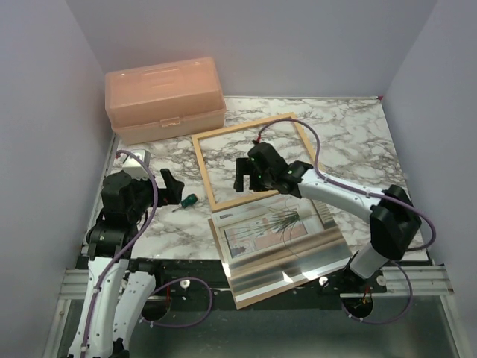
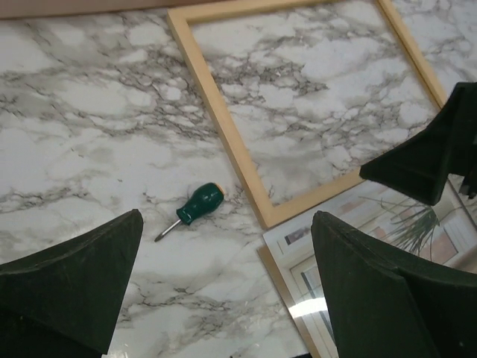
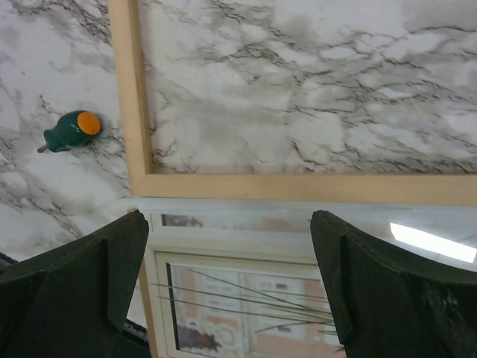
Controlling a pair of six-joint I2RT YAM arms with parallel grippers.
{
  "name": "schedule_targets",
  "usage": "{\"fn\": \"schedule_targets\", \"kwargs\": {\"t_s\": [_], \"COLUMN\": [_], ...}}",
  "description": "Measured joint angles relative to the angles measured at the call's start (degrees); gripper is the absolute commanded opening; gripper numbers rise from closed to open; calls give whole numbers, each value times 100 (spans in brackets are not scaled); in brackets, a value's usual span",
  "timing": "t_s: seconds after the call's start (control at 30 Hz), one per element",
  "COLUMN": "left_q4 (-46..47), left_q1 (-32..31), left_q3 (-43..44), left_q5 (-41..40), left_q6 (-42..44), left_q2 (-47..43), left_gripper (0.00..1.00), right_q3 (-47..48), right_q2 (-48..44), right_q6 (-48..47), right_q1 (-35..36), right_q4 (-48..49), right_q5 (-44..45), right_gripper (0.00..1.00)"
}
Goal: Put the photo into the frame
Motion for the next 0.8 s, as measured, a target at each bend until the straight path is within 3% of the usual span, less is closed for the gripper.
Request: {"fn": "schedule_targets", "kwargs": {"t_s": [0.2,0.5,0.8], "left_q4": [321,334,334], "left_q1": [2,22,22], "left_q3": [0,2,0], "left_q5": [-291,-365,-358], "left_q6": [20,17,17], "left_q2": [-264,-166,-133], "left_gripper": [98,99,98], "right_q3": [1189,3029,3281], "right_q2": [1340,3158,3646], "right_q6": [-9,-118,-149], "right_q1": [442,962,1178], "right_q4": [48,-267,-472], "right_q5": [195,404,498], "right_gripper": [95,76,59]}}
